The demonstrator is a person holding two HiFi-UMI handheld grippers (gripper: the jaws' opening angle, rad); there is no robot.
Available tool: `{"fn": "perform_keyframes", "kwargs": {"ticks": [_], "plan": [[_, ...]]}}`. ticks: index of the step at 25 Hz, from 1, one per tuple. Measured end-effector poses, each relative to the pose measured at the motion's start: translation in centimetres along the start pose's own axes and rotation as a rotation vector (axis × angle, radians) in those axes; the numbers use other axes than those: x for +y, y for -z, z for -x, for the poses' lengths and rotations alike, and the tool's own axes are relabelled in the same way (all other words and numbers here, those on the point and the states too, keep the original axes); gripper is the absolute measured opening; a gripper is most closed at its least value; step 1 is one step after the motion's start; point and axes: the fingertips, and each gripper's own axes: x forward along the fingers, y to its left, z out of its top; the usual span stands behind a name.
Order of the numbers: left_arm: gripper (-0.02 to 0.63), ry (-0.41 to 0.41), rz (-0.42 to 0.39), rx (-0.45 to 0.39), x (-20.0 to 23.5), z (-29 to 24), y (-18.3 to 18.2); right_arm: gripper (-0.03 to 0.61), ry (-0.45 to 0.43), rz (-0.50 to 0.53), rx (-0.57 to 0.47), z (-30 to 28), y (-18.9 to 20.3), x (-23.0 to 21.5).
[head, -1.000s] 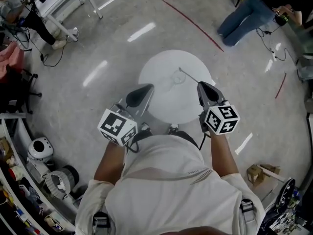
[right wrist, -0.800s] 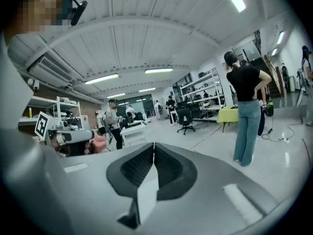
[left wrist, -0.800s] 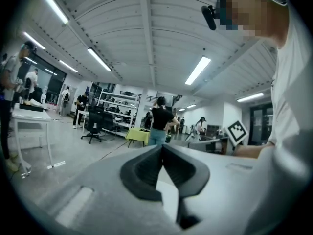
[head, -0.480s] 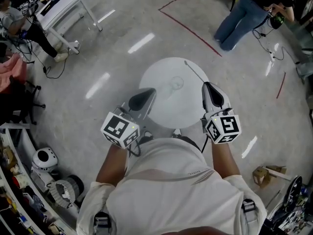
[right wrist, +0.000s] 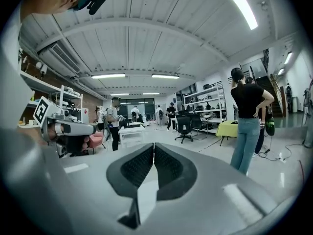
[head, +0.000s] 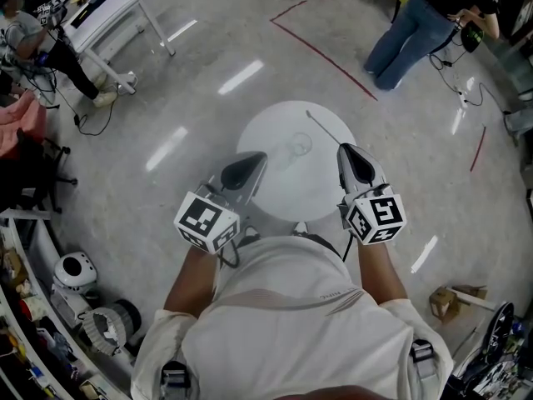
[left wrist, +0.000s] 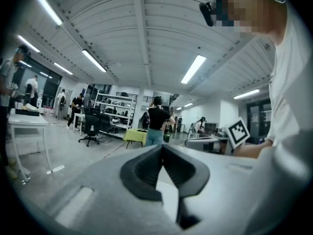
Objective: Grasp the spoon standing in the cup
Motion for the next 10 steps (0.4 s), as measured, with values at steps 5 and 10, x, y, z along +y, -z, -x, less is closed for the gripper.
{"fn": "perform_keyframes", "kwargs": {"ticks": [5, 10], "plan": [[0.002, -0.005, 0.014, -0.004, 0.16, -0.11, 0.0, 0.011, -0.015, 0.007, 0.012, -0.25, 0.23, -0.1], [0.002, -0.006, 0.012, -0.007, -0.23, -0.41, -0.17, 0.011, -0.03, 0.012, 0.036, -0.28, 0.94, -0.27]]}}
